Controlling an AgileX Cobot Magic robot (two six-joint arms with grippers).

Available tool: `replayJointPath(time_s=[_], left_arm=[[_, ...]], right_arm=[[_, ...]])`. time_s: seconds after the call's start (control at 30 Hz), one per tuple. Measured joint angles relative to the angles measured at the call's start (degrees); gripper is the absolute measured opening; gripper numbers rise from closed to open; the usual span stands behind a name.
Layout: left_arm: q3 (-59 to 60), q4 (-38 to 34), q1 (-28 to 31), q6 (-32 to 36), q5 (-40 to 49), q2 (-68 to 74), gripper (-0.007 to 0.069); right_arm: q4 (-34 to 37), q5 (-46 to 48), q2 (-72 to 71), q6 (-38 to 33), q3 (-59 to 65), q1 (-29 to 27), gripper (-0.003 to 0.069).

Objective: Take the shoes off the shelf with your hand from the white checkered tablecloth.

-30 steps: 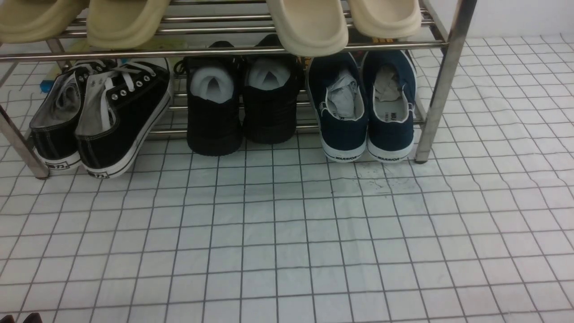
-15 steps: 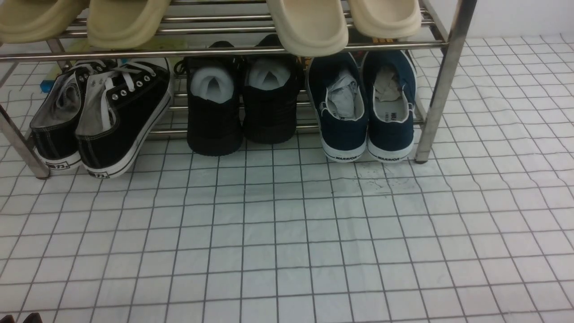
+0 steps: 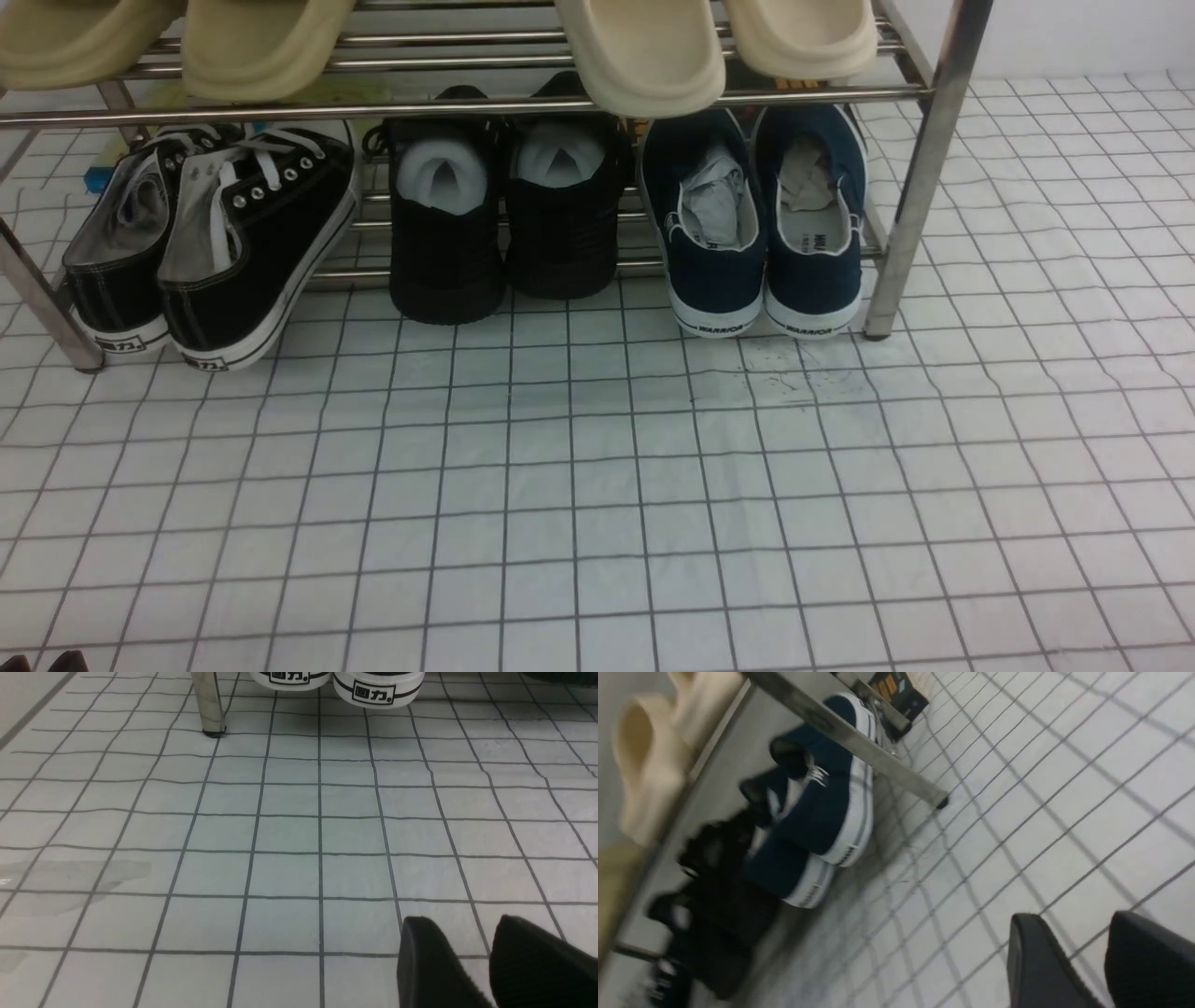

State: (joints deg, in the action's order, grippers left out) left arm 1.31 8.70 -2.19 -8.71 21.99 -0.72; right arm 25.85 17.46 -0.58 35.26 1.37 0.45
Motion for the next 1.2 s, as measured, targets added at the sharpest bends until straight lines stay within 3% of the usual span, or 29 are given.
replayJointPath(time_s=[0.07,0.23,0.3,0.37,0.4,0.43,0.5,0.57,0.67,0.77,0.83,0.87,0.9,1.0,1.2], left_arm=[[0.0,0.0,0.0,0.0,0.0,0.0,0.0239],[0.0,0.0,0.0,0.0,0.0,0.0,0.0239],[0.0,0.0,0.0,0.0,0.0,0.0,0.0239],[0.0,0.0,0.0,0.0,0.0,0.0,0.0239],[0.0,0.0,0.0,0.0,0.0,0.0,0.0239],[0.0,0.0,0.0,0.0,0.0,0.0,0.0239],[0.0,0.0,0.0,0.0,0.0,0.0,0.0239],[0.0,0.0,0.0,0.0,0.0,0.0,0.0239],[0.0,0.0,0.0,0.0,0.0,0.0,0.0239],[0.0,0.0,0.0,0.0,0.0,0.0,0.0239],[0.0,0.0,0.0,0.0,0.0,0.0,0.0239],[0.0,0.0,0.0,0.0,0.0,0.0,0.0239],[0.0,0.0,0.0,0.0,0.0,0.0,0.0239],[0.0,0.0,0.0,0.0,0.0,0.0,0.0239],[0.0,0.0,0.0,0.0,0.0,0.0,0.0239]], right_arm=[[2.88,-0.05,0.0,3.33,0.0,0.0,0.0239],[3.98,-0.59,0.0,3.32,0.0,0.0,0.0238],[3.29,-0.65,0.0,-2.65,-2.46,0.32,0.0211],[-0.39,-0.74,0.74,-13.29,-8.49,0.8,0.014],[-0.39,-0.74,0.97,-13.29,-8.49,0.88,0.014],[-2.71,0.14,2.24,-17.9,-11.64,0.93,0.01],[-8.25,6.13,9.19,-25.37,-18.83,0.93,0.0013],[-13.6,16.21,18.72,-27.91,-25.17,0.93,-0.0012],[-17.98,27.46,30.68,-28.63,-30.03,0.93,-0.001],[-17.19,33.98,45.12,-31.2,-33.99,1.06,-0.0006],[-14.4,35.13,50.87,-34.54,-36.47,1.78,-0.0003],[-9.35,35.68,57.03,-40.02,-40.21,3.19,0.0001],[-9.35,35.68,57.03,-40.02,-40.65,3.4,0.0001],[-1.07,35.92,66.34,-48.74,-48.38,8.13,0.0028],[-0.09,36.05,80.05,-50.76,-64.16,17.68,0.0138]])
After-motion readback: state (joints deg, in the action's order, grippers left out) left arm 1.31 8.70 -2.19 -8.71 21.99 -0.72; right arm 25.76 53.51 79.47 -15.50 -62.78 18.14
